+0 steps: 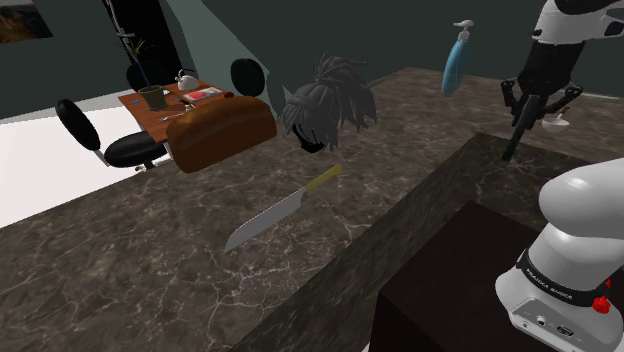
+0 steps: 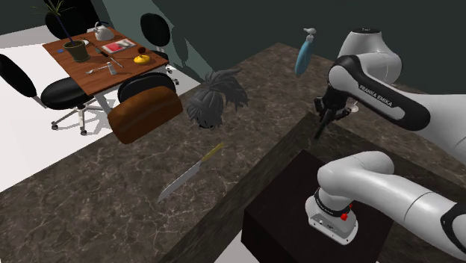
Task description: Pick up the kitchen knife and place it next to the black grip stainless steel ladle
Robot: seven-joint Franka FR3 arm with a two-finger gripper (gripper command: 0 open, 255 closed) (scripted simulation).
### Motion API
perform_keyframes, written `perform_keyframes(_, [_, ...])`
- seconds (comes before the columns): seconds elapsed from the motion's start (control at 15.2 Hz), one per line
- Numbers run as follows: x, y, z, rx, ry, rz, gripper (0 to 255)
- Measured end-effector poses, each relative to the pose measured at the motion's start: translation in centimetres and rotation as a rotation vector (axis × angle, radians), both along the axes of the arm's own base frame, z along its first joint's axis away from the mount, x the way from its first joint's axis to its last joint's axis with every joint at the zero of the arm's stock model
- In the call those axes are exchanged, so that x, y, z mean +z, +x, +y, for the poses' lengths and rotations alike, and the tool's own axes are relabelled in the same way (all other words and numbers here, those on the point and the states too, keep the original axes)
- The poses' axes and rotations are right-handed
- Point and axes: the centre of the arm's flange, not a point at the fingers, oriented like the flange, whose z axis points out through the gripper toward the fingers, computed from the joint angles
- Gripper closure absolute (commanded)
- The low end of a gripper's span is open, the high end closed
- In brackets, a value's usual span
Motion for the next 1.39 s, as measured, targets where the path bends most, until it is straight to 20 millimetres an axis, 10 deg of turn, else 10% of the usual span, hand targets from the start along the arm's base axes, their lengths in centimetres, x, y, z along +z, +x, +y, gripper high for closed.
perform_keyframes(1.25, [0.0, -15.6, -20.1, 0.001, 0.0, 0.0, 255])
perform_keyframes(1.32, [0.0, -15.6, -20.1, 0.001, 0.0, 0.0, 0])
perform_keyframes(1.39, [0.0, -15.6, -20.1, 0.001, 0.0, 0.0, 0])
